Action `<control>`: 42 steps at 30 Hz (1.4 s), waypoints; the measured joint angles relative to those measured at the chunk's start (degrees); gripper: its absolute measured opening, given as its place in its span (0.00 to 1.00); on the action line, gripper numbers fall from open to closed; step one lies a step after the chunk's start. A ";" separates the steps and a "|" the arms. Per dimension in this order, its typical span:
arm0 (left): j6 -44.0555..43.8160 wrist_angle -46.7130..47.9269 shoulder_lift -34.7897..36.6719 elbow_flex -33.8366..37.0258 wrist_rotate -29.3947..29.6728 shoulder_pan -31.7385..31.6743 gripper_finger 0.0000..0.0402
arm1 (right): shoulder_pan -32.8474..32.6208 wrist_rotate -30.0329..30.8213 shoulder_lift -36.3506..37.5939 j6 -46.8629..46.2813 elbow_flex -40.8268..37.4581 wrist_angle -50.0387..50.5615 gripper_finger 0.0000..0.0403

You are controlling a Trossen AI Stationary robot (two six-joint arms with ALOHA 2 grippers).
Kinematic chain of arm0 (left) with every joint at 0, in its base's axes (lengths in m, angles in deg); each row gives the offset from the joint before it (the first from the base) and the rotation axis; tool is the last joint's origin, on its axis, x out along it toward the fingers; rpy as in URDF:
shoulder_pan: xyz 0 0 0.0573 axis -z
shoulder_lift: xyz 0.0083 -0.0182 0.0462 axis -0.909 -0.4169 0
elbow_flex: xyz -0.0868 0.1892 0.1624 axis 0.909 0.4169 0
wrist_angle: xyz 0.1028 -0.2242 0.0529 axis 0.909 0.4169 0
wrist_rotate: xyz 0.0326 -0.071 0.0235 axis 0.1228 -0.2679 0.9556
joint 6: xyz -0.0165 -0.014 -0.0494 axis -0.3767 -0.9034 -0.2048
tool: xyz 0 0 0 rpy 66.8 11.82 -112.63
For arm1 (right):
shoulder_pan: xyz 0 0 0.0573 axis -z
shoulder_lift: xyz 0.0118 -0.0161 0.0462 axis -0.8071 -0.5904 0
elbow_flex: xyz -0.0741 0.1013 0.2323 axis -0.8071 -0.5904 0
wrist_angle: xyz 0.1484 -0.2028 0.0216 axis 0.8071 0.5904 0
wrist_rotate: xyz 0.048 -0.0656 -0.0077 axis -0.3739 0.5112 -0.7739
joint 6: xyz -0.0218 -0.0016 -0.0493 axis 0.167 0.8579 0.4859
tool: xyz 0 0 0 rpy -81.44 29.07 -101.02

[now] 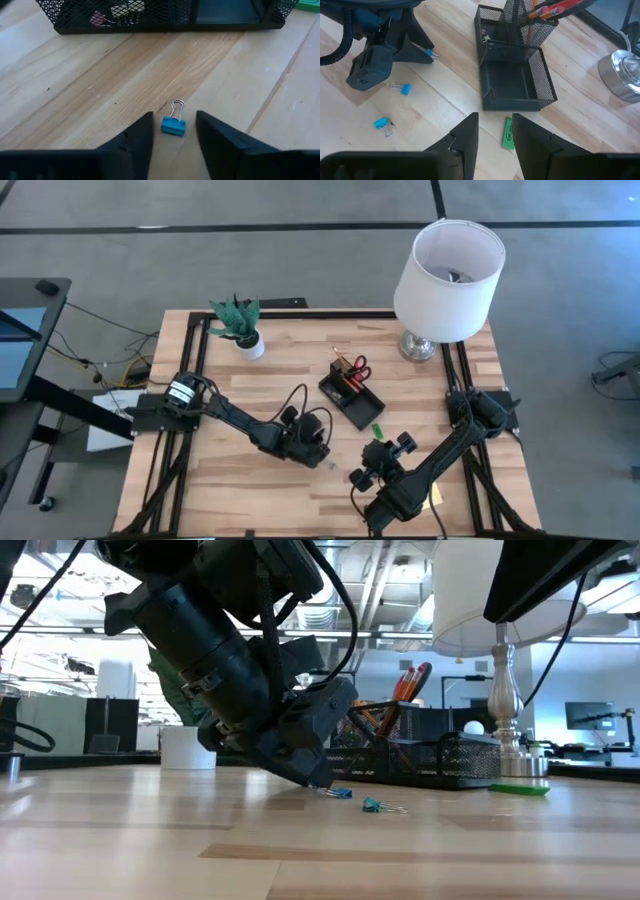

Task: Pick and place office supplies into organizer
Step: Put the top blue binder clip into the black desk organizer

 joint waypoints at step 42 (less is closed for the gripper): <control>18.97 -10.01 7.43 0.15 -8.34 -16.37 0.13 | 0.00 -1.01 0.00 1.03 0.00 0.00 0.28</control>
